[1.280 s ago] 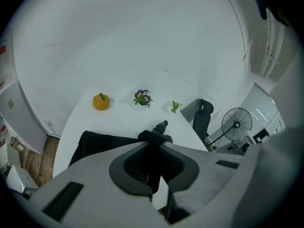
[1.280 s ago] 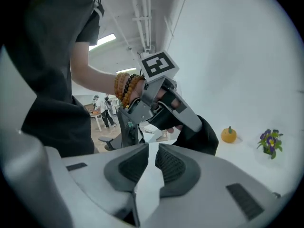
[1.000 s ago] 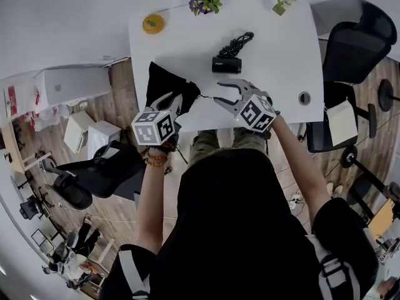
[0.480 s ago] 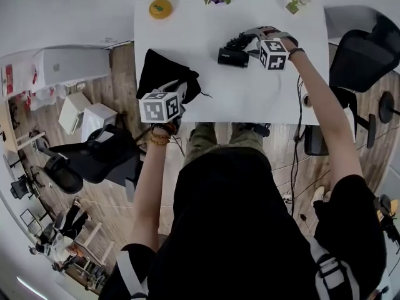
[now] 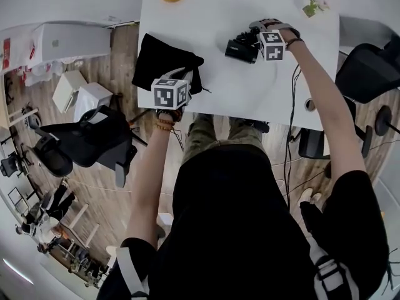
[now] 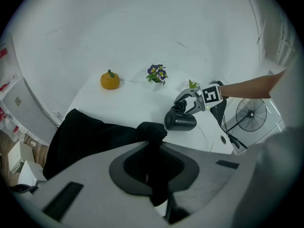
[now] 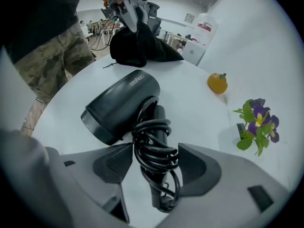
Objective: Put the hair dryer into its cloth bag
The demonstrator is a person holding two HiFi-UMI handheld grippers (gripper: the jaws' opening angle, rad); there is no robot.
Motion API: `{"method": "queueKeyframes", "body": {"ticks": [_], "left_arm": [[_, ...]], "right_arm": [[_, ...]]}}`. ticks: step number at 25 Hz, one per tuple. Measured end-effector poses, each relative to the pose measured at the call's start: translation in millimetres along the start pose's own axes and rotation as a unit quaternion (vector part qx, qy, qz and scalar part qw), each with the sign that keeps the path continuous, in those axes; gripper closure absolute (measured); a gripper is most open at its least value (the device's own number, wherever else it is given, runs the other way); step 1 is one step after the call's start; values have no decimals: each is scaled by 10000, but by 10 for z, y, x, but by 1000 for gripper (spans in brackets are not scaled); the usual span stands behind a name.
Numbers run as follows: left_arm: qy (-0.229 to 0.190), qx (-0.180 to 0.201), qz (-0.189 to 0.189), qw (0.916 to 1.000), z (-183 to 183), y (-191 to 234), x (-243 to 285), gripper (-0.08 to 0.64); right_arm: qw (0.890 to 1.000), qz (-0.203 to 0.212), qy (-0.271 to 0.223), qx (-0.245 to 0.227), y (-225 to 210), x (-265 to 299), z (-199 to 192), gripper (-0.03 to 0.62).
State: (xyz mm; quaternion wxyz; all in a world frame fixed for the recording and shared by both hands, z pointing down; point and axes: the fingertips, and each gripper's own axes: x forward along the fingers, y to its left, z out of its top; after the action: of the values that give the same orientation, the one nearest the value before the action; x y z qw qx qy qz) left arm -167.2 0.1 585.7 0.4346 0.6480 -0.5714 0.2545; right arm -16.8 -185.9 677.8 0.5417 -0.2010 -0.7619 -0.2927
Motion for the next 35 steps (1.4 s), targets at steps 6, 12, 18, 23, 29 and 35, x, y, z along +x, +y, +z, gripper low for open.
{"method": "queueKeyframes", "body": {"ticks": [6,12,18,23,29,35], "left_arm": [[119,-22,102,9999,-146,87,58,526],[157,-10,128,9998,-251,63,77,526],[167,57,93,9998,-286,-10,63,526],[228,213,76,9995,-277,-50,39,526],[425,560,111,9975,-291,-89,77,526],[536,714,108,9959,-284,-189,148,526]], "right_arm": [[9971,-343,378,-566,-30,78,6,294],[9956,-205,767,-503,-56,99,-9,288],[9959,-512,505,542,52,24,49,300],[9767,-801,-85,1991,479,-82,129,324],[9578,-1104,-334,2634,988,-215,229,328],[9485,-1071,-599,2921,1352,-322,288,331]]}}
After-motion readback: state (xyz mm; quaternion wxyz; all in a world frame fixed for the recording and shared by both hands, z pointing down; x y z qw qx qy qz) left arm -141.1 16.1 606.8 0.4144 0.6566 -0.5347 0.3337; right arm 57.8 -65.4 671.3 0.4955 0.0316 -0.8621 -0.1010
